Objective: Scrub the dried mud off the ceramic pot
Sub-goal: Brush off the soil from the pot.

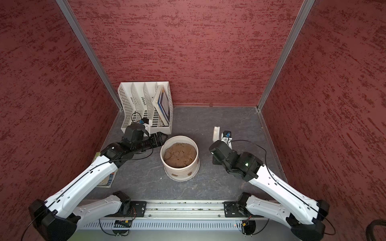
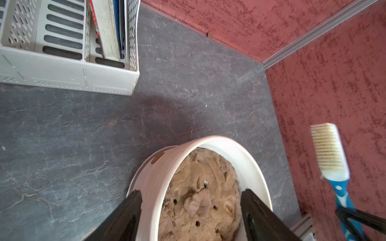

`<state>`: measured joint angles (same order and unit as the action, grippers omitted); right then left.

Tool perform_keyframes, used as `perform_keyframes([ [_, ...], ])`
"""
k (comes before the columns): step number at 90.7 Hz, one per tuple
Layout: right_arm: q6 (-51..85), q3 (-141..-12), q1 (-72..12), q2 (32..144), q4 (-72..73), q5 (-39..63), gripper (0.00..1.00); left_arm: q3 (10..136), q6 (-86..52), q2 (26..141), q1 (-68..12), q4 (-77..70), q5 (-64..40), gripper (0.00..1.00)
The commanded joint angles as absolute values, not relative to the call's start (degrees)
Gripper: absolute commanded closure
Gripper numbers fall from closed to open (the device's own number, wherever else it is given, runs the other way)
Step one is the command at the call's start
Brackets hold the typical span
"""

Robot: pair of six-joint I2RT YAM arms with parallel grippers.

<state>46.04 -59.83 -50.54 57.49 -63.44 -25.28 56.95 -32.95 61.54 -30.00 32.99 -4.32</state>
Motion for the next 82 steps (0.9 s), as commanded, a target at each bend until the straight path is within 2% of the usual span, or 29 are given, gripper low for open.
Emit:
perform_keyframes([
  [1,53.0,-53.4,-50.6,58.5,-67.2,-18.7,1.0,55.7,-30.2,62.7,-30.4,35.7,-4.8,0.22],
  [15,56.0,-42.7,-54.6,48.0,-56.0,-11.6,1.0,54.3,-30.9,64.1,-30.8,34.1,-5.1,0.22],
  [29,57.8,-41.5,-55.9,42.6,-59.8,-11.3,1.0,53.6,-32.0,66.4,-32.3,32.1,-5.5,0.22],
  [40,58.2,-42.1,-58.4,43.5,-64.9,-11.3,1.0,53.7,-32.3,67.5,-33.1,32.0,-4.4,0.24],
  [61,63.7,-45.5,-69.7,43.3,-71.8,-16.4,1.0,53.4,-33.0,67.7,-33.1,30.1,-1.6,0.25],
  [82,70.4,-53.7,-83.5,53.6,-75.0,-24.9,1.0,54.5,-32.1,68.2,-33.1,30.5,-0.4,0.29],
])
